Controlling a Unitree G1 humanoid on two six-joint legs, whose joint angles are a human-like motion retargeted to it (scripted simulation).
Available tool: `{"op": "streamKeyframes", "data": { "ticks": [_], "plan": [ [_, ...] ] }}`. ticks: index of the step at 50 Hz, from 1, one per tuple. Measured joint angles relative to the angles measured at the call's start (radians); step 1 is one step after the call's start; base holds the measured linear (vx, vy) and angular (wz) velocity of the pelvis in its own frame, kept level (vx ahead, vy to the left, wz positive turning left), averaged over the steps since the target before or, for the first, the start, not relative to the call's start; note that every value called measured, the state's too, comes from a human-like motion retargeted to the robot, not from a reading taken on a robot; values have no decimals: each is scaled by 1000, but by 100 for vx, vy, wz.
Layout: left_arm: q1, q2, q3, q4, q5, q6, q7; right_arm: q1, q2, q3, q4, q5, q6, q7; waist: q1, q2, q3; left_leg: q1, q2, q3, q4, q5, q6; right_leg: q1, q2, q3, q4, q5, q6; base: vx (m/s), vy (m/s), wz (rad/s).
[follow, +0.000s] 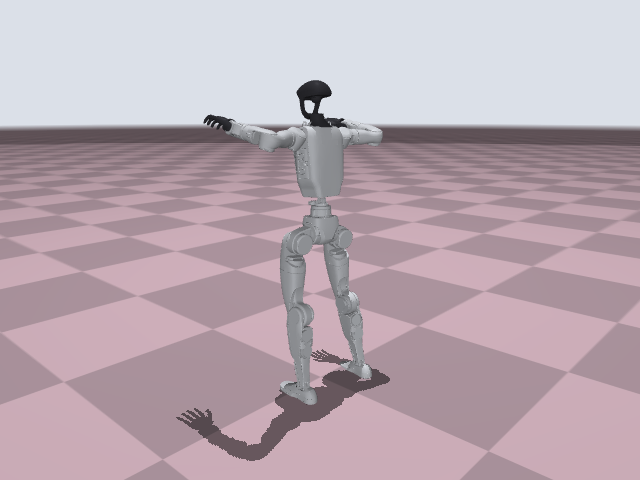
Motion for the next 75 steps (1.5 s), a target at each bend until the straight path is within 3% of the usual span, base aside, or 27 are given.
{"op": "streamKeyframes", "data": {
  "ticks": [30, 35, 40, 45, 51, 55, 58, 63, 67, 72, 75],
  "plan": [
    [-1, 5, 1, 5, 1, 1, 46, -42, 1, 27, 7, 7, -2, -40, 12, -6, 13, -2, 1, 3, 1, 3, 0, -4, 2, 4, 0, 0, 0, 0, 0, 0],
    [-158, -1, -167, -2, -86, 18, 130, -241, 94, 226, 26, 108, 15, -147, 43, -12, 23, -1, 4, 14, -4, 6, 6, -12, 5, 15, 1, 3, -2, 0, 0, 0],
    [-439, -34, -527, 53, -139, 41, 184, -586, 291, 655, 109, 229, 38, -281, 57, -37, 32, -3, 2, 17, -4, 9, 19, -13, 4, 17, -4, 4, -6, 0, 0, 0],
    [-708, -226, -919, 175, -211, 68, 162, -703, 557, 929, 215, 318, 67, -334, 55, -49, 44, -12, -7, -8, -2, 10, 26, -6, -6, -7, -5, -4, -11, -1, 1, 23],
    [-1054, -672, -1339, 731, -255, 141, 135, -755, 910, 1161, 591, 303, 111, -406, 99, -59, 80, -12, -21, -41, -3, 5, 28, 12, -23, -42, 1, -19, -21, -1, 5, 30],
    [-1201, -970, -1420, 1340, -226, 219, 110, -805, 1113, 1287, 982, 285, 148, -416, 108, -77, 87, -16, -33, -65, -6, 3, 27, 25, -35, -68, -5, -25, -28, 2, 7, 32],
    [-1216, -1083, -1332, 1591, -204, 257, 115, -788, 1221, 1284, 1141, 281, 166, -400, 100, -90, 90, -17, -40, -80, -14, 3, 22, 30, -42, -86, -7, -27, -30, 4, 8, 29],
    [-1093, -1116, -1293, 1501, -310, 253, 138, -720, 1290, 1280, 1156, 363, 164, -439, 95, -103, 133, -9, -41, -80, -25, 1, 15, 10, -45, -74, 32, -30, -33, 2, 8, -2],
    [-1036, -1106, -1336, 1409, -374, 260, 75, -692, 1267, 1334, 1131, 392, 170, -385, 108, -88, 189, 17, -14, -54, -23, -7, 17, -42, -23, -33, 137, -9, -84, -1, 9, -38],
    [-1054, -1100, -1366, 1319, -400, 309, 24, -711, 1198, 1403, 1125, 289, 209, -272, 83, -48, 241, 43, 32, -38, -19, -11, 25, -140, 33, 23, 309, -12, -166, 0, 5, -10],
    [-1105, -1088, -1388, 1190, -412, 344, 23, -722, 1168, 1423, 1118, 229, 245, -242, 55, -36, 259, 46, 41, -46, -28, -5, 24, -163, 46, 22, 292, -29, -150, 3, -1, 15]
  ]
}}
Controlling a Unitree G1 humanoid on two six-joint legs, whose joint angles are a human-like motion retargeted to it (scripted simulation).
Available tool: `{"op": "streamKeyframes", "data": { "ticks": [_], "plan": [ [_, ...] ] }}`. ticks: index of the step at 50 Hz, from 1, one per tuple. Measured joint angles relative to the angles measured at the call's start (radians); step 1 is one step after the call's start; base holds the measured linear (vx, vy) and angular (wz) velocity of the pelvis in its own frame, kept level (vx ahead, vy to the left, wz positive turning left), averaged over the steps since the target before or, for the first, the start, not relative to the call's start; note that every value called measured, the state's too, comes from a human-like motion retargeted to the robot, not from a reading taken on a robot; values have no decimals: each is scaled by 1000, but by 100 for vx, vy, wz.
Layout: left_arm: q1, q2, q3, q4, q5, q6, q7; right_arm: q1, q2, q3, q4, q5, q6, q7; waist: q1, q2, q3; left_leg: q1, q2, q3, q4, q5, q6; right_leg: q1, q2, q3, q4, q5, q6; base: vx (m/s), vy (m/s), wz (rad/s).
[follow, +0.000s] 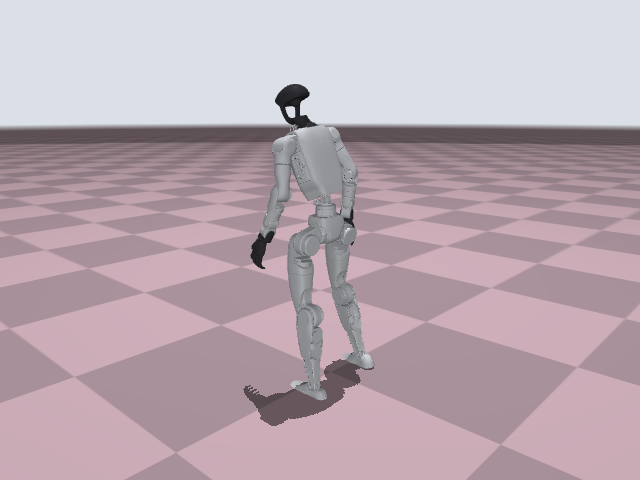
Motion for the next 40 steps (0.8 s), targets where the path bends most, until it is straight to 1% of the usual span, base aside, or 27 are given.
{"op": "streamKeyframes", "data": {
  "ticks": [5, 8, 10, 13, 15, 18, 21, 24, 29, 33, 36, 40],
  "plan": [
    [-179, -11, 4, -212, -13, 44, 38, -3, -15, 8, 15, -11, 58, 13, -19, 5, 0, -22, -17, -13, -1, -10, -8, 3, -27, -86, -189, 8, 46, 8, -6, 20],
    [-336, -65, 54, -233, 15, 77, 64, -7, -9, 10, 48, -22, 88, 57, -27, 6, -14, -31, -33, -15, -8, -18, -8, 4, -28, -87, -274, 61, 70, 12, -9, 10],
    [-451, -101, 102, -192, 62, 103, 59, -12, -5, 5, 71, -47, 102, 105, -38, 13, -27, -35, -35, -15, -10, -22, -8, 6, -25, -82, -298, 97, 72, 15, -12, 6],
    [-616, -120, 156, -52, 112, 123, 53, -24, -9, -16, 92, -88, 104, 156, -78, 38, -44, -40, -26, -19, -1, -27, -14, 10, -23, -101, -298, 98, 70, 18, -14, 8],
    [-707, -104, 144, 72, 81, 116, 86, -33, -21, -27, 91, -83, 93, 136, -118, 59, -52, -46, -19, -25, 15, -30, -18, 12, -19, -112, -290, 88, 69, 21, -16, 14],
    [-824, -62, 61, 294, -50, 77, 137, -56, -48, -28, 76, -32, 71, 66, -190, 89, -54, -65, -12, -34, 64, -35, -19, 14, -14, -120, -269, 69, 52, 23, -17, 16],
    [-868, -32, 1, 450, -132, 73, 148, -62, -61, -38, 55, 4, 59, 14, -247, 106, -59, -84, -10, -30, 121, -26, -11, 20, -12, -121, -248, 46, 30, 24, -18, 5],
    [-888, -12, -5, 544, -167, 86, 130, -72, -62, -55, 39, 22, 65, -5, -279, 105, -57, -107, -14, -16, 198, 1, 14, 28, -15, -110, -227, 25, 15, 23, -18, -16],
    [-859, -4, 10, 526, -178, 94, 93, -77, -55, -57, 13, 27, 88, 7, -264, 73, -47, -168, -34, 24, 393, 67, 72, 52, -31, -67, -200, 3, 1, 23, -16, -45],
    [-831, -17, 11, 500, -154, 98, 71, -72, -56, -40, -10, 9, 91, 29, -231, 51, -48, -222, -50, 49, 512, 53, 77, 71, -42, -36, -184, -14, 5, 23, -8, -43],
    [-832, -34, 13, 508, -139, 104, 73, -77, -63, -33, -20, -9, 91, 38, -214, 43, -52, -249, -53, 75, 492, 36, 74, 86, -50, -28, -180, -24, 20, 21, -3, -16],
    [-859, -66, 15, 521, -144, 113, 94, -92, -71, -40, -19, -14, 95, 30, -194, 40, -56, -272, -38, 131, 341, 59, 71, 103, -57, -36, -180, -33, 46, 19, 1, 3]
  ]
}}
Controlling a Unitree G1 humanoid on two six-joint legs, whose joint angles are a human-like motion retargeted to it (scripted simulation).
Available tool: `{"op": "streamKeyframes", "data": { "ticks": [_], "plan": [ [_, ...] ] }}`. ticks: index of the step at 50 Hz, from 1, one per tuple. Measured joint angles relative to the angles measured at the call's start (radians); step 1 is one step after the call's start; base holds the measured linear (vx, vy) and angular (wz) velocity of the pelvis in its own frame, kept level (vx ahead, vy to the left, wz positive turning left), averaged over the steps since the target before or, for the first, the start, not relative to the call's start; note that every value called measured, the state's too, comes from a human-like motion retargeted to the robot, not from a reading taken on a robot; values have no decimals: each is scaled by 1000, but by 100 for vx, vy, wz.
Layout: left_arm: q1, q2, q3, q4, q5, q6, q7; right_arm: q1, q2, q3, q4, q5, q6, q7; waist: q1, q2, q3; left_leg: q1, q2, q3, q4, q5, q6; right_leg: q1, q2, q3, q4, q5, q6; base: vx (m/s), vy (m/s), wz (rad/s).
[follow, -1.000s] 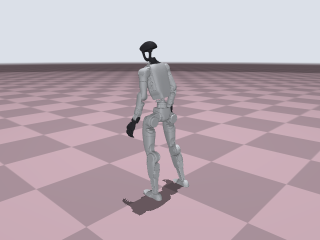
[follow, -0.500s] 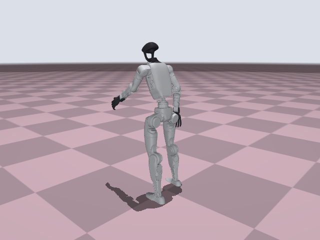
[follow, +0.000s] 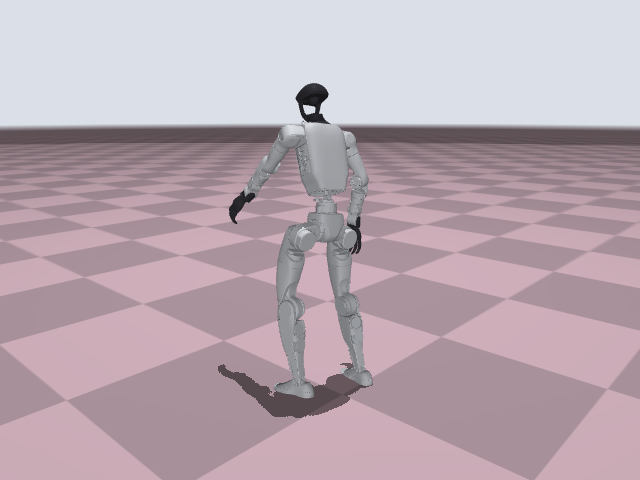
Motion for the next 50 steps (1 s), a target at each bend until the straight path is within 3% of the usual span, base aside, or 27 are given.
{"op": "streamKeyframes", "data": {
  "ticks": [5, 10, 15, 19, 23, 26, 29, 35, 38, 45, 50],
  "plan": [
    [-26, -23, 1, -113, 20, -10, -8, -23, -5, -14, 14, 17, 1, 7, 52, 3, 8, 0, 17, 6, -292, 87, -43, 30, 8, -7, -11, -10, 22, 20, 6, -10],
    [127, 85, -75, -659, 27, -49, -8, -6, -21, 12, -9, 46, 5, 12, 119, 4, 4, 6, 47, -7, -454, 134, -111, 82, 27, 15, -31, -21, 26, 25, 13, -43],
    [255, 266, -127, -1169, 11, -121, 82, 40, -41, 17, -48, 71, 2, -24, 192, 9, -25, 36, 57, -4, -461, 198, -109, 119, 34, 66, -29, -19, 33, 30, 21, -53],
    [309, 335, -82, -1375, 80, -121, 102, 60, -36, -8, -45, 53, 13, -9, 227, -4, -41, 65, 47, 17, -414, 141, -80, 122, 18, 102, 23, 2, 37, 28, 26, -33],
    [356, 338, -24, -1433, 167, -103, 75, 76, -14, -25, -51, 20, 16, 29, 241, -29, -53, 88, 35, 31, -378, 85, -83, 105, 4, 135, 91, 39, 40, 24, 27, -23],
    [358, 315, -6, -1368, 273, -80, 48, 88, 1, -29, -67, -10, 5, 56, 242, -46, -54, 102, 35, 38, -360, 53, -94, 80, 5, 146, 152, 74, 25, 19, 25, -21],
    [305, 274, -37, -1155, 375, -49, 40, 88, 13, -15, -70, -41, -13, 62, 237, -56, -45, 119, 44, 38, -342, 27, -103, 35, 16, 135, 263, 99, -26, 16, 22, -10],
    [74, 132, -114, -240, 312, 26, -16, 57, 31, 62, -44, -113, -39, 81, 187, -79, -12, 151, 65, 21, -320, 4, -95, -75, 46, 56, 478, 31, -152, 13, 15, 9],
    [15, 120, -88, 60, 246, 7, -54, 47, 27, 82, -58, -131, -57, 72, 157, -91, 8, 166, 71, 20, -314, -5, -84, -114, 79, 39, 463, 22, -177, 14, 9, 1],
    [124, 128, -63, -6, 195, -26, -39, 70, 6, 64, -96, -104, -62, 50, 133, -99, 52, 187, 65, 28, -280, -48, -63, -182, 144, 34, 244, 65, -163, 16, 6, -4],
    [130, 102, -39, 14, 191, -26, -36, 92, 8, 42, -65, -129, -45, 52, 97, -97, 80, 206, 38, -14, -273, -75, -71, -207, 144, 40, 54, 149, -112, 20, 3, 52]
  ]
}}
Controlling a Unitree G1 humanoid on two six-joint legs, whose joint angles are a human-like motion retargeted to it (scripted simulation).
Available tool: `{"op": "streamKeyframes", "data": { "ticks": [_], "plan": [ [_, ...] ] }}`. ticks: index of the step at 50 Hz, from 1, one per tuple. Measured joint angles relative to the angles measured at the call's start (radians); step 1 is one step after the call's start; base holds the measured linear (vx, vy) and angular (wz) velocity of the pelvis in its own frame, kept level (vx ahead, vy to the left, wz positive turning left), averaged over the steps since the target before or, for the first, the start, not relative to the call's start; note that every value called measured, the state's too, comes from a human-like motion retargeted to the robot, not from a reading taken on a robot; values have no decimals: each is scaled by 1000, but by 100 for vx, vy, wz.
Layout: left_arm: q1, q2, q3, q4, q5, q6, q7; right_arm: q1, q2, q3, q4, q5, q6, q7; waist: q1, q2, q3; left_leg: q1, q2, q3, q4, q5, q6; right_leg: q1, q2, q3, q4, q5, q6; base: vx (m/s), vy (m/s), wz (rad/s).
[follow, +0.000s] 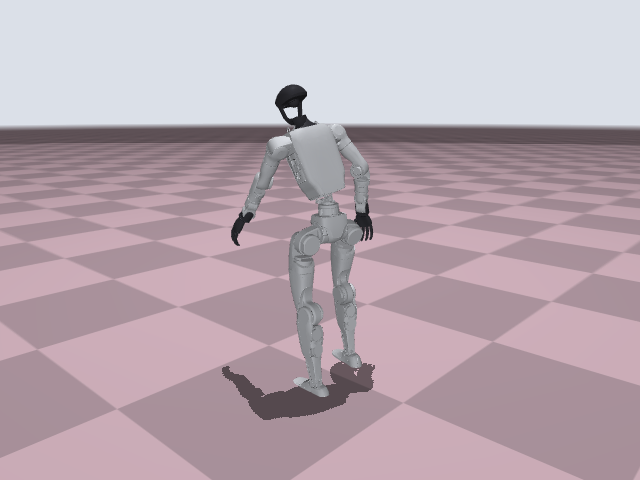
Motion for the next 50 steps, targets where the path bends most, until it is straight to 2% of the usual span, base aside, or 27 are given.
{"op": "streamKeyframes", "data": {
  "ticks": [5, 9, 12, 17, 21, 25, 29, 33, 37, 42, 47, 50],
  "plan": [
    [12, -39, 2, -15, -2, -18, 0, 22, 7, -11, 36, -27, 11, 21, -41, 6, 23, 27, -34, -69, 5, -36, -11, -8, -33, 28, -168, 78, 97, 28, -3, 81],
    [42, -76, 13, -43, 11, -33, -5, 54, 20, -21, 53, -28, 5, 36, -55, 20, 22, 52, -53, -121, 8, -68, -20, -7, -70, 4, -247, 71, 169, 35, -9, 78],
    [87, -104, 25, -75, 18, -45, -7, 84, 31, -27, 58, -16, -4, 40, -60, 38, 4, 75, -59, -151, 3, -86, -30, 9, -92, -39, -271, 70, 195, 40, -14, 61],
    [184, -139, 64, -161, 9, -58, -5, 64, 27, -50, 89, 24, -12, 44, -85, 91, -37, 83, -59, -192, 31, -97, -37, 44, -111, -90, -275, 150, 181, 44, -19, 50],
    [311, -159, 74, -265, -30, -64, -14, 39, 18, -59, 106, 52, -9, 22, -111, 130, -69, 51, -51, -185, 164, -42, -11, 76, -113, -109, -211, 64, 150, 45, -23, 30],
    [455, -171, 32, -409, -90, -69, -30, 32, 13, -67, 96, 93, 5, -13, -122, 127, -111, -50, -71, -147, 415, 49, 41, 129, -135, -115, -178, 0, 135, 43, -23, 15],
    [564, -165, -13, -572, -106, -82, -32, 40, 18, -84, 70, 148, 4, -58, -82, 108, -162, -157, -96, -91, 613, 32, 64, 172, -153, -100, -163, -40, 138, 41, -17, -18],
    [628, -136, -28, -767, -41, -95, -14, 37, 23, -100, 52, 169, -1, -96, -13, 91, -192, -225, -102, -23, 668, 16, 81, 207, -163, -69, -138, -80, 145, 38, -10, -42],
    [635, -85, -39, -978, 46, -113, 56, 24, 17, -96, 40, 171, -8, -130, 51, 82, -200, -273, -103, 17, 595, 34, 83, 249, -169, -43, -131, -111, 153, 34, -5, -42],
    [539, -19, -24, -1177, 102, -113, 162, -21, 2, -75, 49, 171, -4, -148, 114, 84, -189, -281, -79, 65, 332, 103, 77, 299, -167, -8, -141, -138, 171, 31, 2, -49],
    [404, 35, -5, -1217, 107, -124, 193, -45, -2, -57, 62, 167, -6, -126, 151, 106, -179, -241, -29, 68, 6, 246, 34, 342, -140, 45, -142, -171, 180, 32, 9, -70],
    [335, 66, -14, -1179, 131, -142, 220, -36, 2, -48, 67, 166, -27, -123, 158, 113, -181, -225, 12, 67, -115, 253, -10, 368, -126, 80, -150, -193, 189, 35, 17, -75]
  ]
}}
